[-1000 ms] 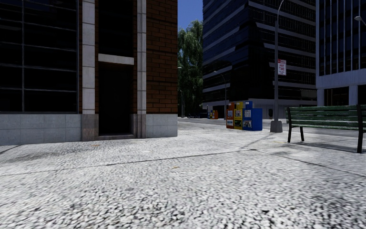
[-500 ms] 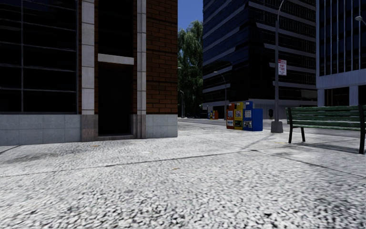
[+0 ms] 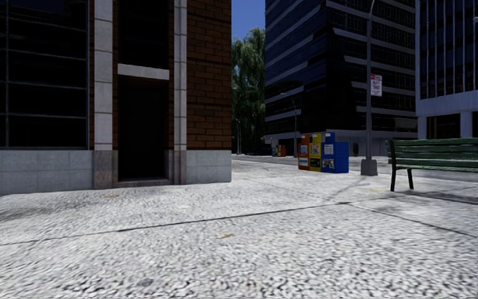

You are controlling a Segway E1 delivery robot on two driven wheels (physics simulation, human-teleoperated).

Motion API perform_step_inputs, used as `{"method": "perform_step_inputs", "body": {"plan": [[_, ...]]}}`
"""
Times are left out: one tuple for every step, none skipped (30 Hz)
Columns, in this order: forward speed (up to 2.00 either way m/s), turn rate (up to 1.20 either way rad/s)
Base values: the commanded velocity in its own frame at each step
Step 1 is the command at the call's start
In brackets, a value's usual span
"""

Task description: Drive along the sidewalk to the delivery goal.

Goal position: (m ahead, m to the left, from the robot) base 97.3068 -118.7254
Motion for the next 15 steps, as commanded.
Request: {"method": "perform_step_inputs", "body": {"plan": [[2.00, 0.00], [2.00, 0.00], [2.00, 0.00], [2.00, 0.00], [2.00, 0.00], [2.00, 0.00], [2.00, 0.00], [2.00, 0.00], [2.00, 0.00], [2.00, 0.00], [2.00, 0.00], [2.00, 0.00], [2.00, 0.00], [2.00, 0.00], [2.00, 0.00]]}}
